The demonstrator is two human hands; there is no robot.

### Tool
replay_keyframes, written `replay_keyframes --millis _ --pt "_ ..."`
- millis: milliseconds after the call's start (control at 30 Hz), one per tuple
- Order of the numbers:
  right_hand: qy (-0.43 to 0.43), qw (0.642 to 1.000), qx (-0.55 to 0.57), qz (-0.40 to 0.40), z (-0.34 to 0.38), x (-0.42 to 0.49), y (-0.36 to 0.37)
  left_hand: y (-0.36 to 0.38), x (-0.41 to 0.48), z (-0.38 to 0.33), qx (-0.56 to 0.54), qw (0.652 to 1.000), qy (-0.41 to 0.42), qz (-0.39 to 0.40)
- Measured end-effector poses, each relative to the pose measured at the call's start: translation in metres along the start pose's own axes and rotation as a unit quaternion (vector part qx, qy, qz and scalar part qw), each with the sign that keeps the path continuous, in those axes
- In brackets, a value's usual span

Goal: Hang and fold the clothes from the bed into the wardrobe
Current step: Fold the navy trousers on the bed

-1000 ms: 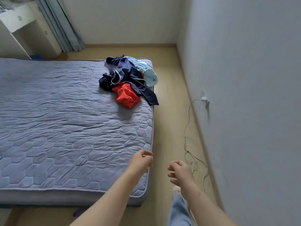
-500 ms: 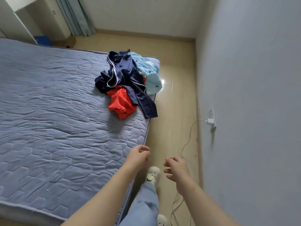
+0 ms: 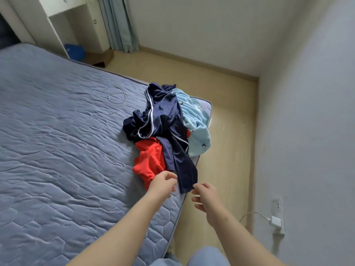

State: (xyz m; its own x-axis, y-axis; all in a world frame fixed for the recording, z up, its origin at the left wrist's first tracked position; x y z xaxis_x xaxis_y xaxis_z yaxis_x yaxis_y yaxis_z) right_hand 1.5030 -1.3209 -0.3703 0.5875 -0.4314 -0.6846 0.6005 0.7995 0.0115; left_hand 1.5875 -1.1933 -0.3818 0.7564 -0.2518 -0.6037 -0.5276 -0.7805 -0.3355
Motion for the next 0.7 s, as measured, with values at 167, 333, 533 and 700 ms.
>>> replay_keyframes --millis 167,333,533,700 --pt "0.019 0.999 -0.011 0.035 0.039 0.058 0.039 -0.038 0.053 -0.018 -0.041 0.998 -0.037 -0.040" --pt "0.041 0.993 -0.080 0.073 0.085 0.137 0.078 -0.061 0.125 -0.032 -0.091 0.988 -0.083 -0.092" --pt "0.079 0.973 -0.177 0.128 0.132 0.242 0.120 -0.072 0.229 -0.046 -0.104 0.971 -0.149 -0.157" --pt "0.126 0.943 -0.262 0.162 0.154 0.339 0.148 -0.060 0.315 -0.044 -0.155 0.938 -0.247 -0.188"
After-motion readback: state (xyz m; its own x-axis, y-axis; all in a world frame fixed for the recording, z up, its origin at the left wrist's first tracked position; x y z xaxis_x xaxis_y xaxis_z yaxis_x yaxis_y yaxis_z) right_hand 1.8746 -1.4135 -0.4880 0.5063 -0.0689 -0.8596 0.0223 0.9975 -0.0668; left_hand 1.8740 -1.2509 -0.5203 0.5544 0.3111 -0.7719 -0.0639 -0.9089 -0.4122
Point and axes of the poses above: each hand's wrist, its own x-axis towards the middle knuckle, its own y-axis out of the palm, z = x × y, the point moved 6 cm from there along x, towards the middle knuckle, and after that the axes turned 13 degrees about x, right-handed, at the moved point
